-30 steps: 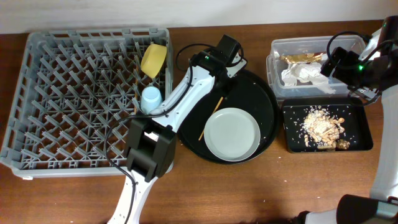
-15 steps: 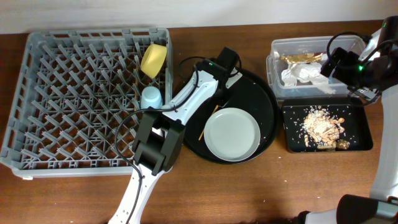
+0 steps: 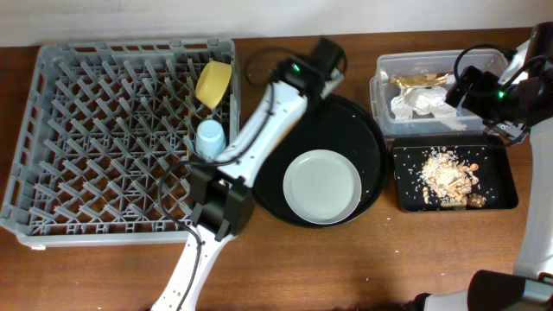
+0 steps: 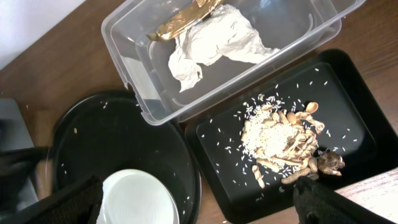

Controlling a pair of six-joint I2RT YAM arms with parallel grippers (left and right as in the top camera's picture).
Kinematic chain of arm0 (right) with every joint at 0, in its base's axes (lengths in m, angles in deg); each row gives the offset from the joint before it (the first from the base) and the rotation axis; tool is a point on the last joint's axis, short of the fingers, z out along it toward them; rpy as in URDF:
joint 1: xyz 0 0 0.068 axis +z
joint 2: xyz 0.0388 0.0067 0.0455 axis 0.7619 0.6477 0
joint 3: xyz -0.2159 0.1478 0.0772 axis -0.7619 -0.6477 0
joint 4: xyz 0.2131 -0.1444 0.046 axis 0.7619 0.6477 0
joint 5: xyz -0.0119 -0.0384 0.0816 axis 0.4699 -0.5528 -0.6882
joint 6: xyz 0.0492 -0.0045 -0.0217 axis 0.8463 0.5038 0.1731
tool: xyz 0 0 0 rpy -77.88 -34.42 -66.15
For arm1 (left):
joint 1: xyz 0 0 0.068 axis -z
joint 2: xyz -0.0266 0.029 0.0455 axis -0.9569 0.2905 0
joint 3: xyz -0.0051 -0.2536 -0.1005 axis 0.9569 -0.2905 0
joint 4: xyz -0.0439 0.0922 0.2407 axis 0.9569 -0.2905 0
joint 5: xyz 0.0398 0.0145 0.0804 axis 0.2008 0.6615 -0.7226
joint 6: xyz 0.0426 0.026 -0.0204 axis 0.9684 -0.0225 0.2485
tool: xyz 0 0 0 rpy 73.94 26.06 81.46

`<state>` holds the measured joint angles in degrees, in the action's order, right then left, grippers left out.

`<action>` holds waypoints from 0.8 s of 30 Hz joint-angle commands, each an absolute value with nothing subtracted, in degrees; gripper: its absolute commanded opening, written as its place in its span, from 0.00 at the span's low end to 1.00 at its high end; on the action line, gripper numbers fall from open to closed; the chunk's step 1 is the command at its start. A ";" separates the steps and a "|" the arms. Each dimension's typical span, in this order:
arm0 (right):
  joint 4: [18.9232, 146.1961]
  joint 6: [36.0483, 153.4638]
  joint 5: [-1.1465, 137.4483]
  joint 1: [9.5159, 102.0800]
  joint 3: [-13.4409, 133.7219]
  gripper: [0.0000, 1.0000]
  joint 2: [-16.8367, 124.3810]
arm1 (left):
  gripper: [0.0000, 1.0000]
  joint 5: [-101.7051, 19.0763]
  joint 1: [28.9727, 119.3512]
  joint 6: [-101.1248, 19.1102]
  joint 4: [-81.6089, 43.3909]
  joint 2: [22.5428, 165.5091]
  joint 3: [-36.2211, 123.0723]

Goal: Sort waste into correct bins and load items into the dishwasher rack
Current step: 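Place the second chopstick upright in the dish rack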

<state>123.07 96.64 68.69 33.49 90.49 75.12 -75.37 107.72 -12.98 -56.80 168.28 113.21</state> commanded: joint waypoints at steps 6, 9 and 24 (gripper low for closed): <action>122.85 96.07 69.39 33.49 90.31 0.98 75.31 | 0.00 -76.29 88.62 -23.66 -80.06 166.23 143.36; 122.85 96.05 69.39 33.49 90.31 0.98 75.31 | 0.00 -76.24 82.65 -23.66 -81.54 166.27 140.56; 122.87 96.07 69.10 33.49 90.31 0.98 75.31 | 0.40 -64.92 78.37 -21.92 -73.00 164.61 124.32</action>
<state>123.03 96.61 68.69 33.49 90.45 75.12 -72.18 78.19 -23.45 -72.76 167.06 123.40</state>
